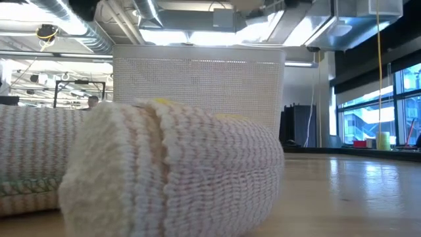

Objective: Pick & place medical supplies in basket/bin
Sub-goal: Put the white medicine bottle into the white bin

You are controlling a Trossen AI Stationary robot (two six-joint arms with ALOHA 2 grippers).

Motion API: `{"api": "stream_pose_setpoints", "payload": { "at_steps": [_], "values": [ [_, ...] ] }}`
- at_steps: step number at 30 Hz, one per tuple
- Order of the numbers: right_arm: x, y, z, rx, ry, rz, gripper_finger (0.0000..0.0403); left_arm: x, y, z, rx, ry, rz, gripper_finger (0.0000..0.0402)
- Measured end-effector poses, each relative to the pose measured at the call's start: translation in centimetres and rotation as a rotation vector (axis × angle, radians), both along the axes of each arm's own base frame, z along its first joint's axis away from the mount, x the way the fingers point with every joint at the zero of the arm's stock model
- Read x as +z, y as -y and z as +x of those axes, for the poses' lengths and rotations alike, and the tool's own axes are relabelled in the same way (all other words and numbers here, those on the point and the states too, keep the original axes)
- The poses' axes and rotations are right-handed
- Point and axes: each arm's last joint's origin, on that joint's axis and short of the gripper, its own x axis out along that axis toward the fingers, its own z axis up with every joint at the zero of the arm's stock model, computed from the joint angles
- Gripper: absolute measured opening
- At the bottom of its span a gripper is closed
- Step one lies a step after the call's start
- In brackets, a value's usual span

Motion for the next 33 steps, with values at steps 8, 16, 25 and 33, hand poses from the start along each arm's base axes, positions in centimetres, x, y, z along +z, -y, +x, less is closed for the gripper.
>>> {"api": "stream_pose_setpoints", "payload": {
  "at_steps": [8,16,25,33],
  "values": [
    [7.8,7.1,0.1,-0.186,0.183,-0.152,0.0161,-3.6,0.6,-1.1,-0.036,0.085,-0.036,0.0311],
    [9.5,17.1,2.5,-0.481,-0.136,-0.205,0.0162,-5.4,1.0,-1.0,-0.058,0.151,-0.046,0.0311],
    [2.9,24.7,4.5,-0.466,-0.538,-0.001,0.0162,-5.5,1.1,-0.9,-0.092,0.135,-0.061,0.0311],
    [-2.0,26.1,6.2,-0.386,-0.720,0.090,0.0163,-6.2,1.1,-0.9,-0.092,0.060,-0.062,0.0311]
  ]
}}
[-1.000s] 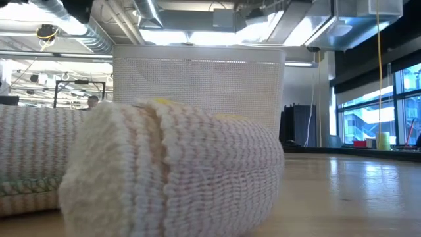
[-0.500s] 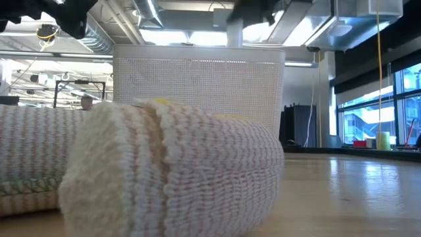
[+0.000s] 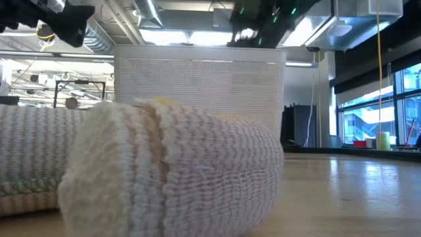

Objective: Pick & place medical supplies in basket/bin
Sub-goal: Put the white medicine bottle into the white bin

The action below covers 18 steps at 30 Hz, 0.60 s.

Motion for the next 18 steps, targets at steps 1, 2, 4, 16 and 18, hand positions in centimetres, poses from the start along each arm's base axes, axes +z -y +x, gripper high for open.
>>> {"api": "stream_pose_setpoints", "payload": {
  "at_steps": [1,2,4,16,18],
  "values": [
    [-1.0,0.0,0.1,0.001,-0.037,0.025,0.0163,-0.1,0.0,0.0,0.000,-0.010,-0.010,0.0311],
    [-1.4,-0.1,0.1,0.009,-0.059,0.044,0.0163,-0.1,0.0,0.0,0.001,-0.015,-0.016,0.0311],
    [-1.0,0.0,0.3,0.014,-0.027,0.040,0.0163,-0.1,0.0,0.0,0.000,-0.019,-0.020,0.0311],
    [-2.5,0.1,0.3,0.018,-0.108,0.065,0.0163,-0.5,0.0,0.0,0.002,-0.060,-0.049,0.0311],
    [-2.3,0.1,0.3,0.036,-0.103,0.051,0.0163,-0.5,0.0,0.0,0.003,-0.070,-0.060,0.0311]
  ]
}}
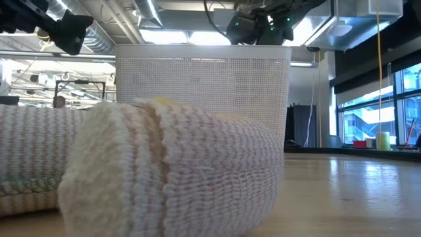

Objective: Pick & place medical supplies in basket/bin
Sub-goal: Put the white medicine bottle into the white bin, then put the left light brown bandage into the white bin

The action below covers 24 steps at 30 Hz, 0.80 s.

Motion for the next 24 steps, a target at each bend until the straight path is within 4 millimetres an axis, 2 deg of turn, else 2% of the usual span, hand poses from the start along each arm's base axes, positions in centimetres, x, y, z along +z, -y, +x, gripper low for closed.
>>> {"api": "stream_pose_setpoints", "payload": {
  "at_steps": [11,17,24],
  "values": [
    [0.0,-0.1,0.0,0.021,0.009,0.037,0.0170,0.0,0.0,0.0,0.000,0.002,-0.003,0.0311],
    [0.0,-0.6,0.1,0.097,0.058,0.168,0.0199,0.0,0.0,0.0,0.003,-0.009,-0.048,0.0311],
    [0.0,-1.1,0.3,0.109,0.050,0.145,0.0248,0.0,0.0,0.0,0.004,-0.013,-0.065,0.0311]
  ]
}}
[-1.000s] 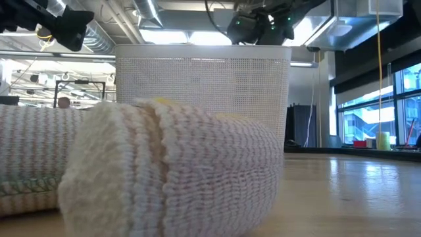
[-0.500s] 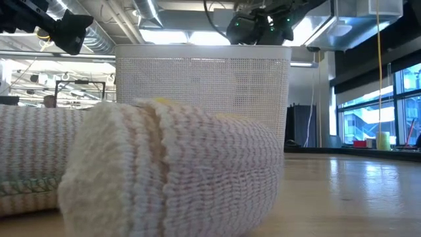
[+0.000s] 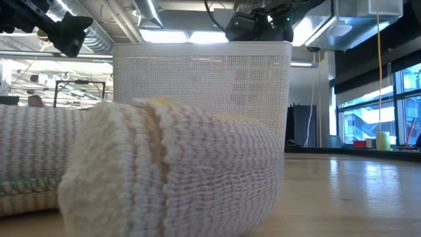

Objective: Pick & place medical supplies in basket/bin
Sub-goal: Put the left light brown bandage into the white bin

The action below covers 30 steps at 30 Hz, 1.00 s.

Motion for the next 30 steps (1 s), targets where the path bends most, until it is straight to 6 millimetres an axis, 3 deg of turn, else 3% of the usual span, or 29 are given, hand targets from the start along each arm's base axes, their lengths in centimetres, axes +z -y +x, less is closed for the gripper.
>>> {"api": "stream_pose_setpoints", "payload": {
  "at_steps": [5,11,16,19,24,30],
  "values": [
    [0.6,-0.1,0.0,0.011,0.002,-0.015,0.0272,0.0,0.0,0.0,0.001,-0.002,-0.009,0.0311],
    [6.5,-0.5,0.5,-0.033,0.136,-0.065,0.0277,0.0,0.0,0.0,0.002,-0.009,-0.035,0.0311],
    [12.0,-3.8,0.3,-0.054,0.243,-0.249,0.0277,0.0,0.0,0.0,0.003,-0.010,-0.040,0.0311],
    [13.6,-7.0,-0.6,-0.008,0.259,-0.320,0.0277,0.0,0.0,0.0,0.005,-0.015,-0.074,0.0311],
    [13.0,-13.6,-3.0,0.160,0.238,-0.279,0.0277,0.1,0.0,0.0,0.003,-0.013,-0.112,0.0311],
    [8.0,-20.4,-5.8,0.219,0.350,-0.176,0.0277,-0.2,0.2,0.4,-0.016,-0.036,-0.068,0.0310]
  ]
}}
